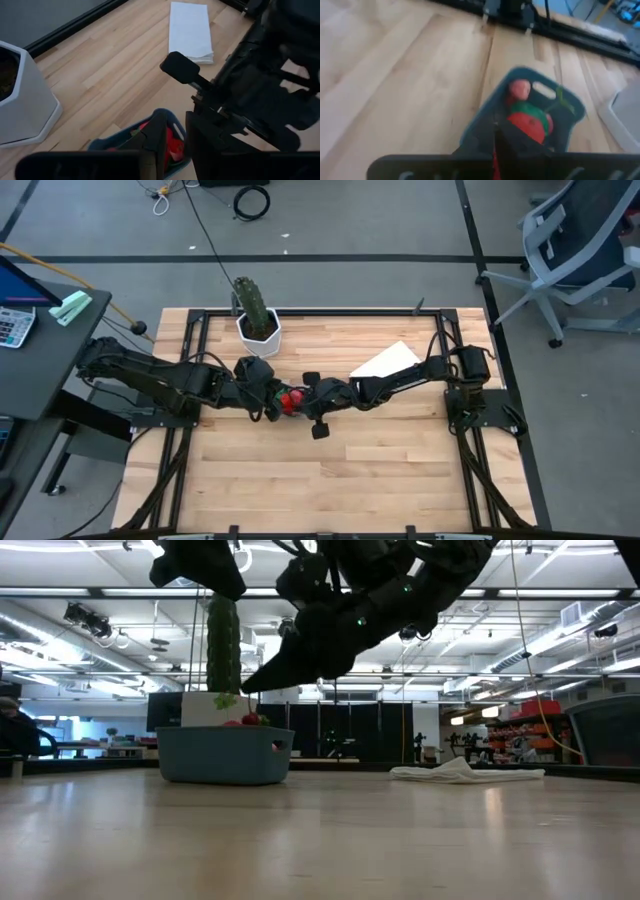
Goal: Pick and placing Produce into tupperware
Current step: Put the red cherry into the blue bin, then return to Home Position
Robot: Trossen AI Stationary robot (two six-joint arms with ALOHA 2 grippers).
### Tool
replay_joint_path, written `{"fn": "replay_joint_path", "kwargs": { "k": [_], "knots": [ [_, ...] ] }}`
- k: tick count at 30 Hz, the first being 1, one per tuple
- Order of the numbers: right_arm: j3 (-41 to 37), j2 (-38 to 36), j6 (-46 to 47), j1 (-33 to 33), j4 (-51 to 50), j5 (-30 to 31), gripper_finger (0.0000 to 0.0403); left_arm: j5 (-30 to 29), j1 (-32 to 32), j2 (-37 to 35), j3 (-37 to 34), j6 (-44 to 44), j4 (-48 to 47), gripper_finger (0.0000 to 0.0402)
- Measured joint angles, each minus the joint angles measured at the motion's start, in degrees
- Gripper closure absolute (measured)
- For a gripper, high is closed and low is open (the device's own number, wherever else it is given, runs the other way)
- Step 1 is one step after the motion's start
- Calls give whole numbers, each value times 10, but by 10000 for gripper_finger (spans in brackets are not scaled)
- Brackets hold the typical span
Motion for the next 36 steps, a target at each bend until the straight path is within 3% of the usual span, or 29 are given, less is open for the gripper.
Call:
{"fn": "replay_joint_path", "kwargs": {
  "k": [5,18,21,26,32,36],
  "knots": [
    [0,0,0,-3,-18,6,382,0,0,0,0,-1,1,330],
    [0,-25,16,2,-45,22,279,0,2,0,0,17,-2,326],
    [0,-92,25,2,-108,26,277,2,-1,-22,0,29,-25,329],
    [0,-270,47,4,-345,24,281,3,-20,-88,0,15,-99,328],
    [-1,-495,177,21,-577,17,280,28,-70,-194,4,-40,-244,330],
    [-57,-617,168,77,-587,12,281,-79,-113,-248,-9,-60,-279,339]
  ]
}}
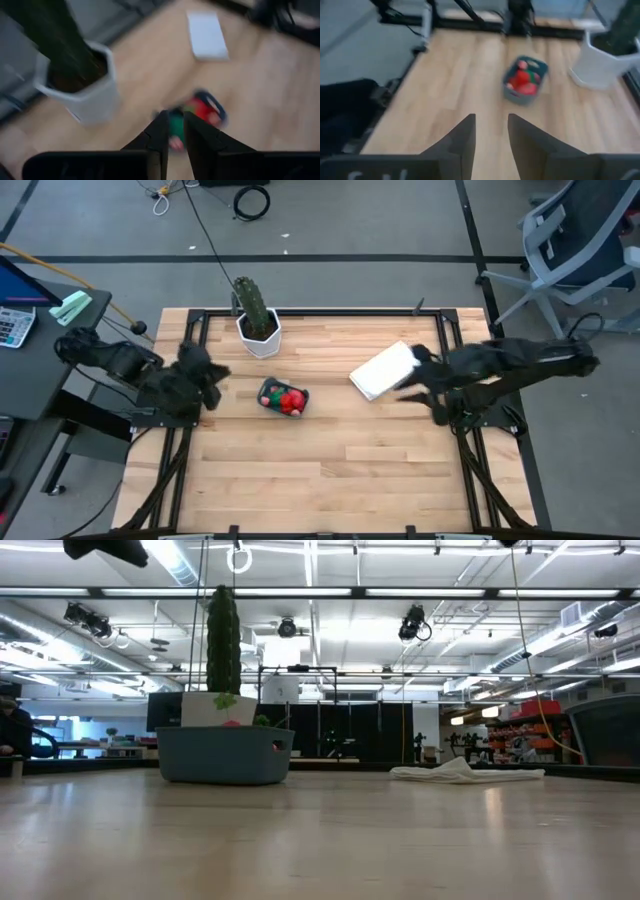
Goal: Pick and placing Produce into tupperware
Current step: Return to Home Position
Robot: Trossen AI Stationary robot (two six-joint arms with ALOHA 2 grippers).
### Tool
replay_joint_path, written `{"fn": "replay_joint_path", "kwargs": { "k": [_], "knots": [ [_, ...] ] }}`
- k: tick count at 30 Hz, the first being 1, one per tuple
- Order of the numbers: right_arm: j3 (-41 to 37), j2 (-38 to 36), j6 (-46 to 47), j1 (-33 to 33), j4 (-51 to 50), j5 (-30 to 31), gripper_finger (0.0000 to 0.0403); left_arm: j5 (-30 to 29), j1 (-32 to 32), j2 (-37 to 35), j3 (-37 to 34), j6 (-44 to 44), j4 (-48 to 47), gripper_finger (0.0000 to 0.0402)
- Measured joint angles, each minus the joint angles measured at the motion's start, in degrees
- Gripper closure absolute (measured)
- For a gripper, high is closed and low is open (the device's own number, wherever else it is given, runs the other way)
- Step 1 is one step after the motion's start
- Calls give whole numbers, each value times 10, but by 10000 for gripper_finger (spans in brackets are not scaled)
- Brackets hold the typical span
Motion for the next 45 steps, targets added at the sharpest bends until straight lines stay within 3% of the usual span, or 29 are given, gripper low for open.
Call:
{"fn": "replay_joint_path", "kwargs": {
  "k": [4,6,12,16,19,23,25,27,30,35,40,45],
  "knots": [
    [-135,-125,8,52,98,1,281,-135,-49,-43,-52,4,42,345],
    [-214,-184,15,69,161,2,280,-176,-73,-60,-96,15,81,347],
    [-383,-341,50,84,286,30,281,-190,-140,-97,-251,31,253,338],
    [-441,-416,68,84,328,65,280,-187,-177,-114,-331,136,417,333],
    [-476,-451,62,84,368,103,281,-100,-199,-120,-375,295,588,331],
    [-523,-463,60,84,413,132,281,125,-204,-120,-424,520,849,333],
    [-551,-463,64,84,445,133,281,205,-204,-121,-433,579,907,337],
    [-576,-463,77,84,475,133,280,222,-203,-120,-435,592,917,340],
    [-602,-463,90,83,493,139,281,214,-178,-112,-435,545,899,342],
    [-602,-463,61,83,497,203,281,233,-126,-109,-440,546,883,336],
    [-594,-470,44,83,496,211,281,249,-79,-168,-440,614,859,330],
    [-593,-478,50,83,466,225,280,286,-39,-247,-443,611,807,330]
  ]
}}
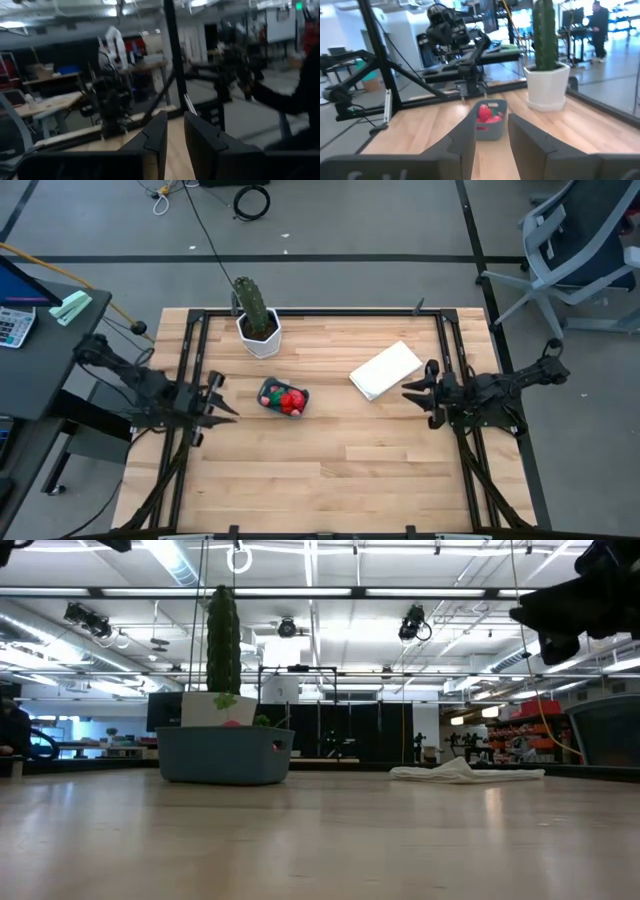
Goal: Pick and placing Produce into tupperware
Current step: Return to Home Position
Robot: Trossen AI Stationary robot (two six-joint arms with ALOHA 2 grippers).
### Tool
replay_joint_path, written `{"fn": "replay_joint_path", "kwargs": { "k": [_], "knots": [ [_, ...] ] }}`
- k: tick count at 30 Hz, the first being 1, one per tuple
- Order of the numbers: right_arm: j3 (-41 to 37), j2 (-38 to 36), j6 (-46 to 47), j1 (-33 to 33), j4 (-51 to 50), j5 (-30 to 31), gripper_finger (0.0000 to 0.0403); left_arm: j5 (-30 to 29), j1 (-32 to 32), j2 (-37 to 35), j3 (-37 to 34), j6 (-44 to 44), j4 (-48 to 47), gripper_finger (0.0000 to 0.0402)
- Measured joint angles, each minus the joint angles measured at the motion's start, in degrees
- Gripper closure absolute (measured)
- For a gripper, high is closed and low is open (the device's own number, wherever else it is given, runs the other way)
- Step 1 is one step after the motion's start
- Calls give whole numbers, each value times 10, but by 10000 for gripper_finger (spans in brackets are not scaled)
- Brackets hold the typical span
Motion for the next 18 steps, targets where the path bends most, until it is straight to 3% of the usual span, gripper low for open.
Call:
{"fn": "replay_joint_path", "kwargs": {
  "k": [6,11,18],
  "knots": [
    [0,0,25,0,-15,7,281,64,36,-14,-88,-5,120,337],
    [0,0,30,0,-25,12,280,65,76,-15,-182,-29,255,332],
    [0,-3,21,0,-33,67,281,66,127,-15,-166,-75,220,333]
  ]
}}
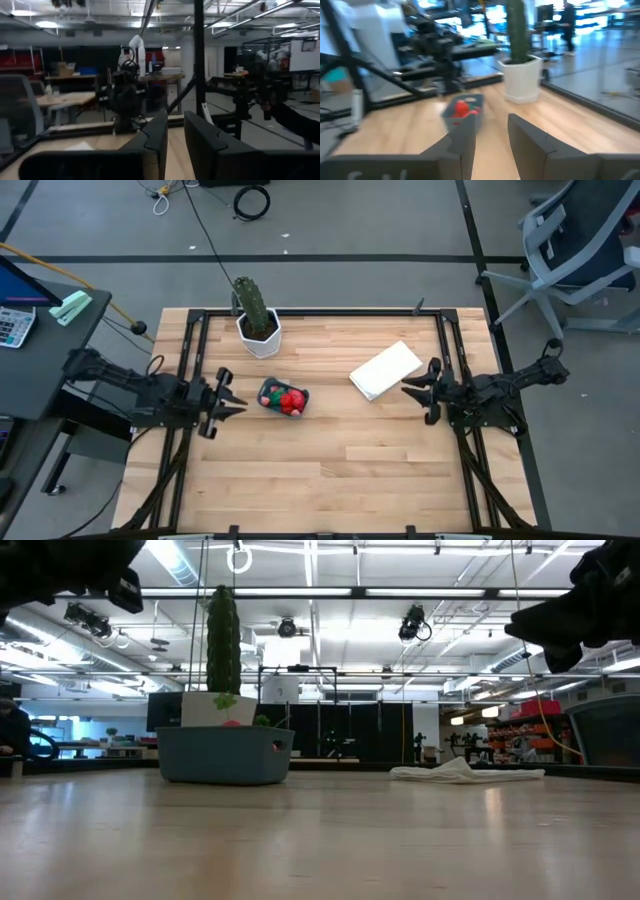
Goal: Pick and placing Produce into tupperware
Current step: Return to Home Position
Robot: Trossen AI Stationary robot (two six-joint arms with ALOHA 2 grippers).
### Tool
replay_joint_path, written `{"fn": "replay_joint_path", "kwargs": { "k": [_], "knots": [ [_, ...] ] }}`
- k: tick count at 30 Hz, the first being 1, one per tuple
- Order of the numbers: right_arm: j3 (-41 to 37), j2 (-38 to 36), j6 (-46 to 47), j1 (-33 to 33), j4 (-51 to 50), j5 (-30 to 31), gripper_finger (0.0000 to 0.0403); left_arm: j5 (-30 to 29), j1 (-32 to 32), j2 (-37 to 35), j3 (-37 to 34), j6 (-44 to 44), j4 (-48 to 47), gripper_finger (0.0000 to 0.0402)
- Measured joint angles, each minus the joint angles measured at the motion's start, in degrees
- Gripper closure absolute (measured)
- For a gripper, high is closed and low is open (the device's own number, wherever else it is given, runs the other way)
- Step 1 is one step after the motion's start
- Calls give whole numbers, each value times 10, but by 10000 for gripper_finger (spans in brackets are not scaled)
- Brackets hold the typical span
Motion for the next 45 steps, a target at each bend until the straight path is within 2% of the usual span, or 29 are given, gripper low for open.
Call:
{"fn": "replay_joint_path", "kwargs": {
  "k": [6,11,13,20,23,30,45],
  "knots": [
    [0,-2,2,0,-17,96,280,0,12,1,5,-12,-59,336],
    [0,-3,16,0,-17,104,282,0,14,-1,6,-10,-75,328],
    [0,-3,22,0,-20,98,282,0,14,0,6,-11,-84,326],
    [-2,-2,34,0,-16,13,282,7,12,1,6,-39,-108,334],
    [-2,-2,6,0,-16,-25,282,13,12,1,2,-21,-109,337],
    [-3,-2,-71,0,-17,-22,282,14,13,1,-13,-12,-114,329],
    [-3,-2,-69,0,-18,-23,283,13,13,1,-14,-25,-114,332]
  ]
}}
